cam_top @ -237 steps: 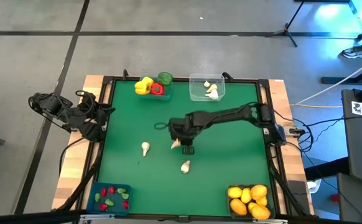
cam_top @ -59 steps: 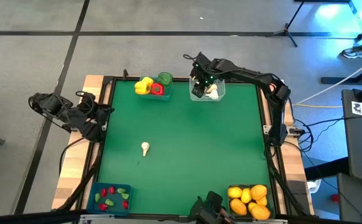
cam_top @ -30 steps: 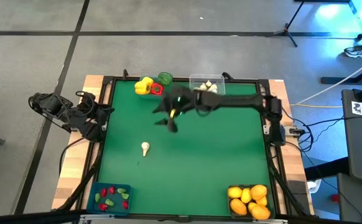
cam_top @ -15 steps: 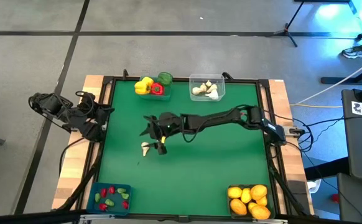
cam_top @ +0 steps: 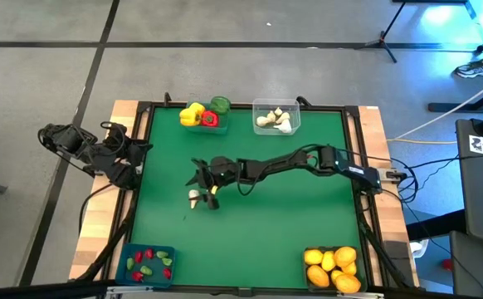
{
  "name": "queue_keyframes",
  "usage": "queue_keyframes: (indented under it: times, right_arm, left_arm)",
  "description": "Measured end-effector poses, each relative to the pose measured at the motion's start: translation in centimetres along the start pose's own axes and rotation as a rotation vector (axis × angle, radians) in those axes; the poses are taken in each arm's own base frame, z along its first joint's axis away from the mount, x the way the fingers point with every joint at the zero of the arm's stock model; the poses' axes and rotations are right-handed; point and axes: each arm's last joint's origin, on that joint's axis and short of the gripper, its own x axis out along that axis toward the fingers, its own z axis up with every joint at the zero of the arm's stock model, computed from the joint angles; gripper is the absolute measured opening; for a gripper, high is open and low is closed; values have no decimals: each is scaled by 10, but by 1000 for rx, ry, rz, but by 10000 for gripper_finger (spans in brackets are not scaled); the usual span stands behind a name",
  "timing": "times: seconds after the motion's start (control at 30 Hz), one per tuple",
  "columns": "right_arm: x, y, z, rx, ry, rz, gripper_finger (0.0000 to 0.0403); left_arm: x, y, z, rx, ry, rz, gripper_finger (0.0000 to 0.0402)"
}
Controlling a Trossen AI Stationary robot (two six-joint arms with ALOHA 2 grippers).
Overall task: Sort produce into baskets
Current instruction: Put the garlic into the transparent bin
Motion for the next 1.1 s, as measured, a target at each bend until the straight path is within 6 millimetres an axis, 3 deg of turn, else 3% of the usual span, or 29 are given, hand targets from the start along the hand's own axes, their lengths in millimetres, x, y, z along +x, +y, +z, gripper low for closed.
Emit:
queue_keyframes:
  times: [0.23, 0.5, 0.73, 0.97, 1.1]
  right_arm:
    - [11, 4, -23, 41, 40, 5, 254]
    - [32, -3, -21, 84, 112, 23, 254]
    - [31, -1, -33, 148, 304, 51, 254]
    - [29, 0, -35, 163, 348, 72, 252]
    - [29, 0, -35, 164, 348, 71, 225]
  left_arm:
    - [0, 0, 0, -19, 0, 0, 208]
    - [0, 0, 0, -46, 0, 0, 208]
    - [0, 0, 0, -42, 0, 0, 208]
    - [0, 0, 0, -32, 0, 0, 208]
    - [0, 0, 0, -40, 0, 0, 208]
